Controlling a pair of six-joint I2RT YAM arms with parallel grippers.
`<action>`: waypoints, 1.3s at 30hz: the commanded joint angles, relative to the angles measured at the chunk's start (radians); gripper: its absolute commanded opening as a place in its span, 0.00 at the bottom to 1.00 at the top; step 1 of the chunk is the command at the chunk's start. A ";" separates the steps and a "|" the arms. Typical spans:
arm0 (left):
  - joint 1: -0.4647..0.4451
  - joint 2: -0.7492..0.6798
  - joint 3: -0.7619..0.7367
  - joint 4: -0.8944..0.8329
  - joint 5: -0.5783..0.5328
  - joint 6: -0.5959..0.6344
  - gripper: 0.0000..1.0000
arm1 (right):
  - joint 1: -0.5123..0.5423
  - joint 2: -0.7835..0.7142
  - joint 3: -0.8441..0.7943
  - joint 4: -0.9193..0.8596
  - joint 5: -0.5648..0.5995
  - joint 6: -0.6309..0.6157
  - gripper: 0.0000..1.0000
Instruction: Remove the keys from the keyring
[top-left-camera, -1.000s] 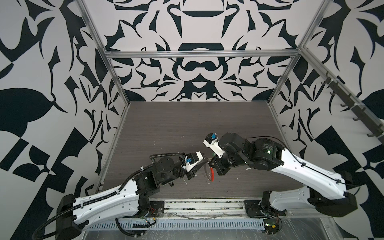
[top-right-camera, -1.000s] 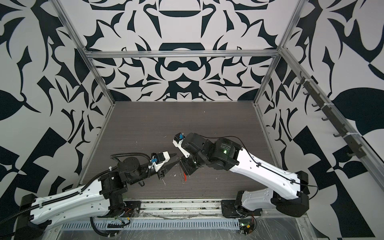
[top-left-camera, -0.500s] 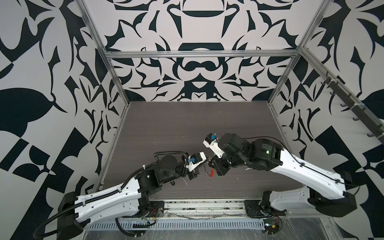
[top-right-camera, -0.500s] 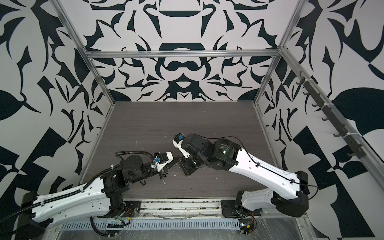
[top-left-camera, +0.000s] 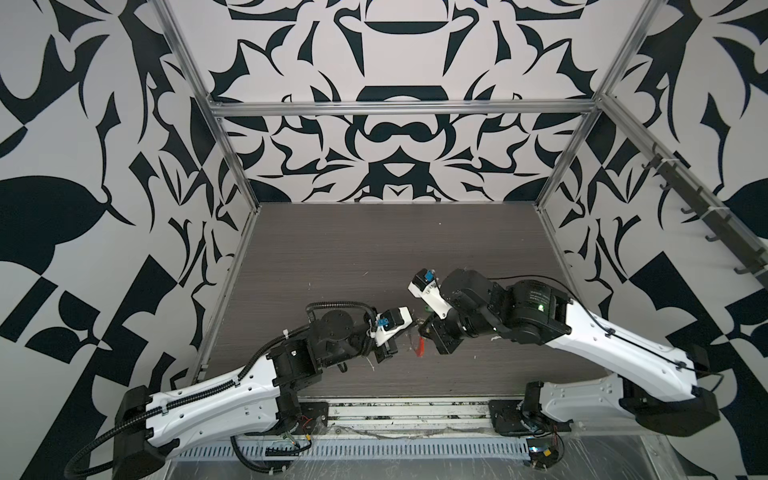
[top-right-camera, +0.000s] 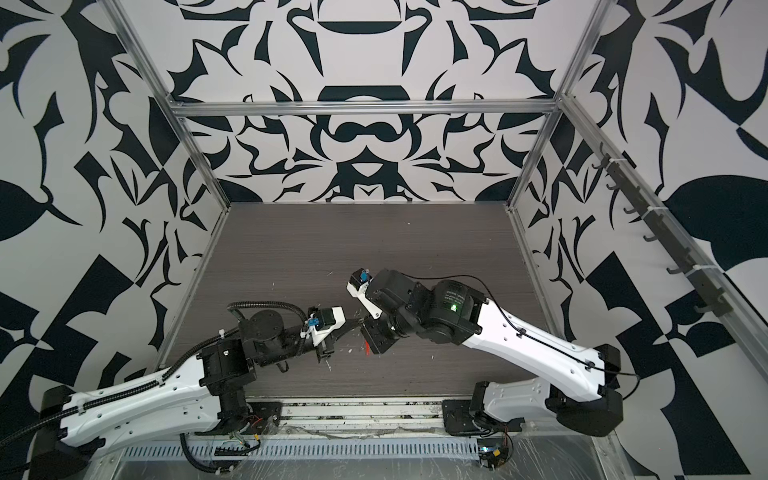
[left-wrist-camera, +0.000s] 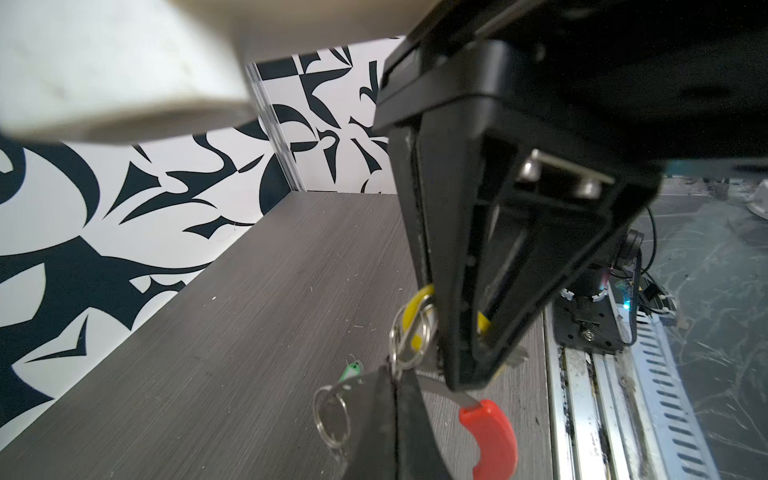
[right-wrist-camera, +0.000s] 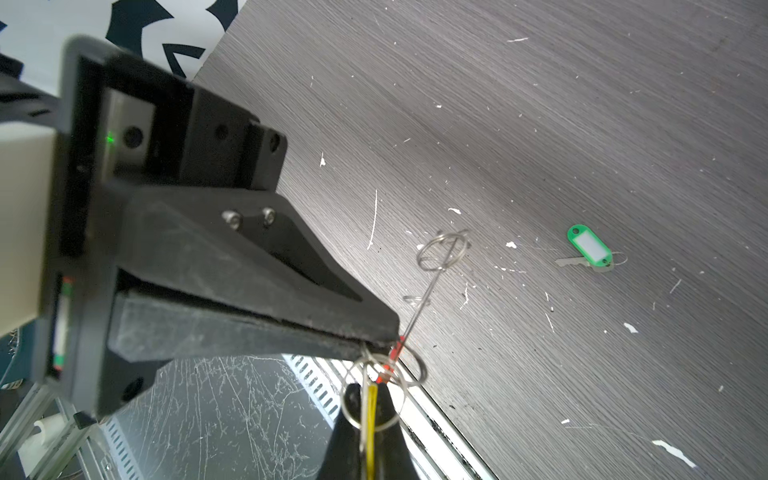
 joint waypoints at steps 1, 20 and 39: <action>-0.003 -0.053 0.027 -0.023 0.037 -0.030 0.00 | -0.028 -0.045 -0.020 0.016 0.031 -0.009 0.00; -0.004 -0.138 0.080 -0.119 0.168 -0.175 0.00 | -0.170 -0.152 -0.247 0.216 -0.233 -0.065 0.06; -0.002 -0.171 0.205 -0.331 0.231 -0.206 0.00 | -0.166 -0.479 -0.516 0.740 -0.302 -0.106 0.42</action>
